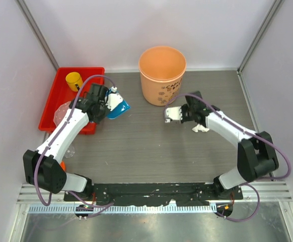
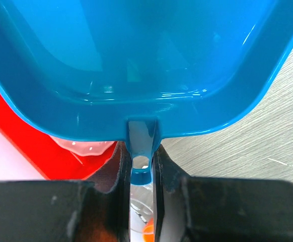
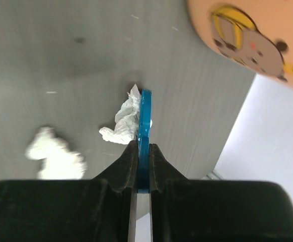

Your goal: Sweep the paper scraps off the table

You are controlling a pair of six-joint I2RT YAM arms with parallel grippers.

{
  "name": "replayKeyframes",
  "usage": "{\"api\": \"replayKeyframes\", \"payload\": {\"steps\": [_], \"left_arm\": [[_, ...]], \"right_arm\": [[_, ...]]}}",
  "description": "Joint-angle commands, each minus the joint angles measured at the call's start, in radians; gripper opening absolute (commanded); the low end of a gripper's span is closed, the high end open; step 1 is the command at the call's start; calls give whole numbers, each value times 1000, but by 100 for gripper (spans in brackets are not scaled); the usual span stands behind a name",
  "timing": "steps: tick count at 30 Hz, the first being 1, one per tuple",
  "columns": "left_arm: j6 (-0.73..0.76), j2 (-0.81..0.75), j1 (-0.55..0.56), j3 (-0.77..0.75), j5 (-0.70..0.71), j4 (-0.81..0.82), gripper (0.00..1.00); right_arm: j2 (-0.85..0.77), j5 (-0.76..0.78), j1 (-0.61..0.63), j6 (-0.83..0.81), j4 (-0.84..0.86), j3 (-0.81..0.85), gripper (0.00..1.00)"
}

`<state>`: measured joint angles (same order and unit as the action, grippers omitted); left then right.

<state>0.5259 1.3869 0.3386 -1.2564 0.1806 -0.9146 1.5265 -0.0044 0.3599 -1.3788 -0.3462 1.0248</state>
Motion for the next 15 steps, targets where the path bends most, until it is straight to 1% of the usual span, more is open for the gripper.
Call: {"api": "replayKeyframes", "payload": {"steps": [1,2,4,5,6,7,8,9,11,13,14,15], "left_arm": [[-29,-26,-7,29,-79,39,0],[-29,-19,-9,35,-82,39,0],[-32,1,-9,46,-89,40,0],[-33,4,-9,49,-92,42,0],[-36,11,-9,51,-96,43,0],[-43,15,-9,51,-113,42,0],[-47,21,-7,49,-122,43,0],[-49,24,-7,48,-130,40,0],[-58,30,-9,41,-151,37,0],[-61,35,-7,41,-165,26,0],[-64,38,-7,43,-177,22,0],[-63,47,-7,48,-178,8,0]], "right_arm": [[-216,41,97,59,-194,-92,1],[-279,40,161,82,-251,-103,1],[-337,56,236,162,-302,-127,1],[-391,70,293,199,-324,-132,1],[-416,86,309,240,-323,-131,1],[-436,92,310,359,-314,-109,1],[-460,116,309,415,-268,-94,1],[-465,248,309,481,-222,-82,1],[-460,383,298,643,-137,-25,1],[-424,546,272,728,-140,45,1],[-408,576,254,804,-183,67,1],[-373,586,207,840,-216,83,1]]}}
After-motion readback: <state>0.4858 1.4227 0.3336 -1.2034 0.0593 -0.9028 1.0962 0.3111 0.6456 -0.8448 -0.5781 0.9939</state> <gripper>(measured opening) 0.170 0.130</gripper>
